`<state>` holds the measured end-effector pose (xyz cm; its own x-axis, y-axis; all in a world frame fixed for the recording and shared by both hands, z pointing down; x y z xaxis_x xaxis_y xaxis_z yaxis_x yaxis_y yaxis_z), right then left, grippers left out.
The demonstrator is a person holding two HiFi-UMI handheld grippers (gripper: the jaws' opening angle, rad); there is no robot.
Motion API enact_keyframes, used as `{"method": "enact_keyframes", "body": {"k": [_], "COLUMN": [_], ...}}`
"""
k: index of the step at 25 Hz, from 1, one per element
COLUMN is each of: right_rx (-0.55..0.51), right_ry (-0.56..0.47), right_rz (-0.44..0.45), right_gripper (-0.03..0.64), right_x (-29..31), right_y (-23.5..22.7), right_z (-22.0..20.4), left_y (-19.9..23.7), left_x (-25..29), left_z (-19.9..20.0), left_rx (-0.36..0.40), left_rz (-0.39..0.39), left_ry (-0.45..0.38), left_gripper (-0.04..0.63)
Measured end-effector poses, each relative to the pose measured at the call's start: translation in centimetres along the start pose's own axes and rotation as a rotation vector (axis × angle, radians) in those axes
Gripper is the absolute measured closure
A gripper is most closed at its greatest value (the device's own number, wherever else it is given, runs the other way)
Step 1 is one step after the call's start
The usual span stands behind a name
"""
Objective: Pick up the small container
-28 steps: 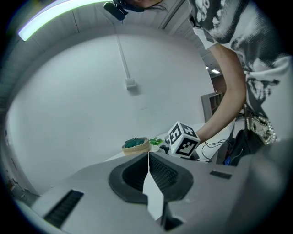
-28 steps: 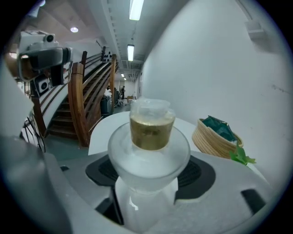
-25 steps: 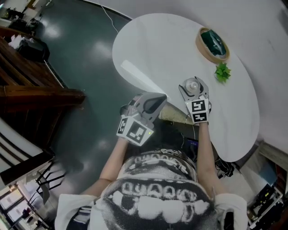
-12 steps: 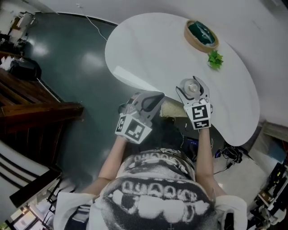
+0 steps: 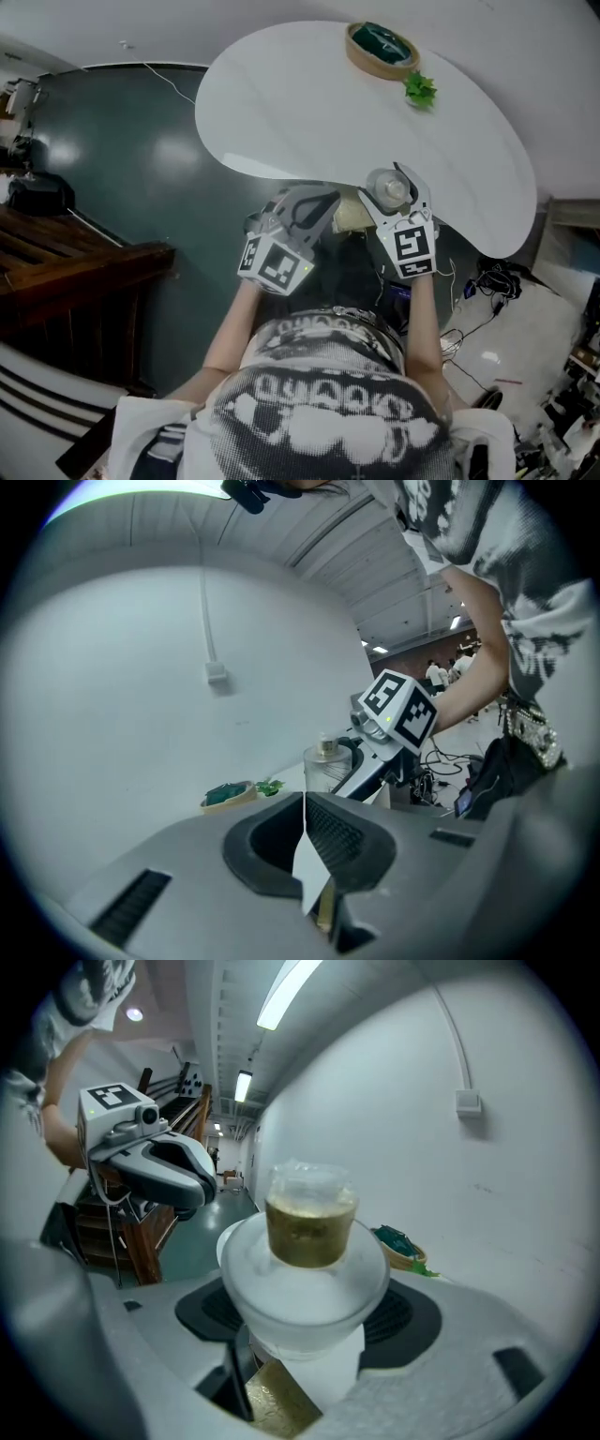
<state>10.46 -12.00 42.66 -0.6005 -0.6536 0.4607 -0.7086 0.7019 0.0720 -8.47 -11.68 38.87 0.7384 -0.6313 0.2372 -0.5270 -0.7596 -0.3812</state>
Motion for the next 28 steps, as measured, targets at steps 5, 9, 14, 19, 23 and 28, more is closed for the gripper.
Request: {"method": "enact_keyframes", "body": {"k": [5, 9, 14, 19, 23, 28], "right_rx": [0.036, 0.062, 0.086, 0.103, 0.111, 0.116], "right_ry": [-0.001, 0.005, 0.012, 0.013, 0.013, 0.011], "right_rz": [-0.072, -0.123, -0.169, -0.2, -0.207, -0.21], "right_gripper": [0.275, 0.275, 0.275, 0.275, 0.275, 0.275], "right_x": [-2.1, -3.5, -4.9, -5.7, -6.0, -6.1], "right_y": [2.5, 4.5, 6.4, 7.8, 8.6, 9.4], "right_z": [-0.6, -1.3, -2.0, -2.5, -2.7, -2.8], "left_y": [-1.1, -1.8, -2.3, -2.6, -2.9, -3.2], "left_x": [-0.7, -1.2, -1.4, -1.2, -1.3, -1.2], "left_z": [0.1, -0.1, -0.3, 0.3, 0.6, 0.2], "left_rx": [0.021, 0.029, 0.045, 0.066, 0.075, 0.08], "left_rz": [-0.079, -0.125, -0.155, -0.201, -0.224, -0.231], "left_ry": [-0.037, -0.063, -0.101, -0.124, -0.135, -0.145], "left_gripper": [0.589, 0.589, 0.589, 0.589, 0.589, 0.589]}}
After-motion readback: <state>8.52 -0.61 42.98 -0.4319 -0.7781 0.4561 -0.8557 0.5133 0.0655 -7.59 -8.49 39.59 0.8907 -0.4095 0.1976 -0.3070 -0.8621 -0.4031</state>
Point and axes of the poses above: the fingertips, and each gripper's own axes: x forward along the fingers, y to its left, z out of its top, the point moved 10 cm from there along -x, backward along the fingers, and after that the axes turned 14 degrees about z, right-handed, at the moved point
